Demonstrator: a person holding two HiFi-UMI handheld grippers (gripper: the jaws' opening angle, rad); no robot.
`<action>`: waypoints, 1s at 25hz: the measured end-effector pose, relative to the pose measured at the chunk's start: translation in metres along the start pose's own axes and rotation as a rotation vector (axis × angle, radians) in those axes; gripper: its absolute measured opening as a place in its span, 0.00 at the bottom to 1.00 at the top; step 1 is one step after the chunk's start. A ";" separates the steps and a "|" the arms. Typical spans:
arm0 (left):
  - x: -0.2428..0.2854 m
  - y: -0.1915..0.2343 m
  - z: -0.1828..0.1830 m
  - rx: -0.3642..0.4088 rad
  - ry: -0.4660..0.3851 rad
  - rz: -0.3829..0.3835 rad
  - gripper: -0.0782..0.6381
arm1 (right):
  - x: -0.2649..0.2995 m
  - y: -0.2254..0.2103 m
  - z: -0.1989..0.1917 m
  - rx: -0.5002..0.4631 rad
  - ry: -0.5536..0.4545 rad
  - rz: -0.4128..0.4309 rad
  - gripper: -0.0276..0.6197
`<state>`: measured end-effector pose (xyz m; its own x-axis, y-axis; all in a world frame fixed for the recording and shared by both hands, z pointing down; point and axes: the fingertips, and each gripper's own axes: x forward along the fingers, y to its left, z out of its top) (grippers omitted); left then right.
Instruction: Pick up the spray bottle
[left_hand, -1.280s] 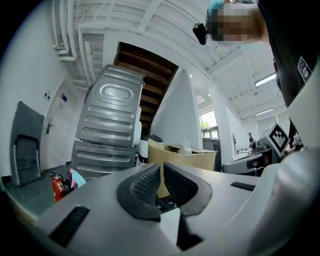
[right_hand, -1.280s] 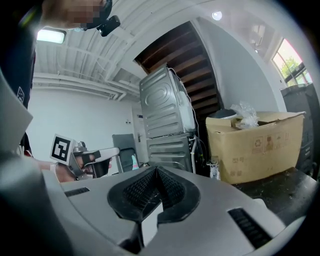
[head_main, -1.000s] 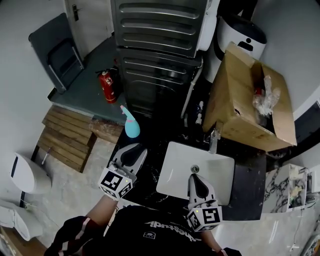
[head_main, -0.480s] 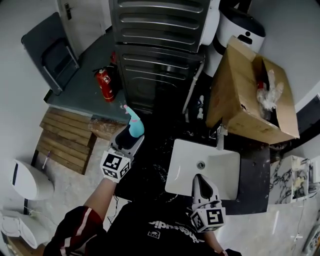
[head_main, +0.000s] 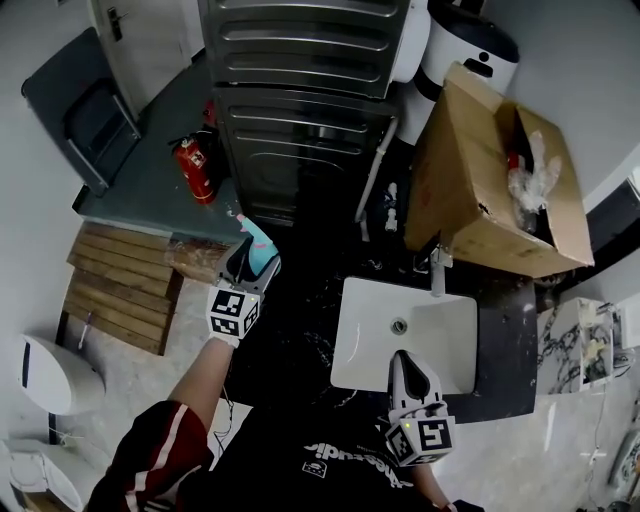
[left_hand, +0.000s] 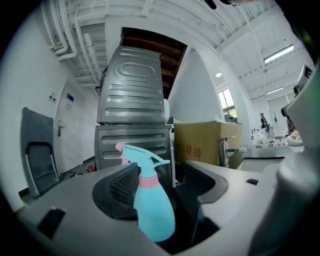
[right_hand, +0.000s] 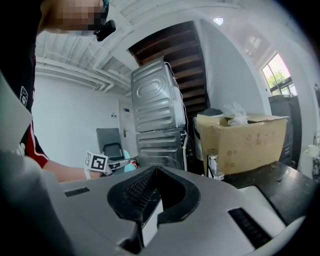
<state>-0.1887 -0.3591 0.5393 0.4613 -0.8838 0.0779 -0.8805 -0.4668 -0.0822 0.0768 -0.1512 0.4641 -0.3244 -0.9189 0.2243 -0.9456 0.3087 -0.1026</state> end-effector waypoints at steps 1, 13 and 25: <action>0.003 0.003 -0.004 -0.004 0.007 0.005 0.51 | 0.000 0.000 0.000 0.001 0.002 -0.003 0.10; 0.029 0.020 -0.027 -0.042 0.058 0.013 0.51 | -0.006 -0.008 -0.007 0.003 0.038 -0.049 0.10; 0.039 0.020 -0.018 -0.021 0.043 0.024 0.41 | -0.017 -0.017 -0.012 -0.003 0.036 -0.067 0.10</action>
<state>-0.1907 -0.4025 0.5584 0.4353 -0.8925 0.1183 -0.8936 -0.4443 -0.0637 0.0976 -0.1379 0.4734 -0.2614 -0.9279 0.2657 -0.9652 0.2480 -0.0836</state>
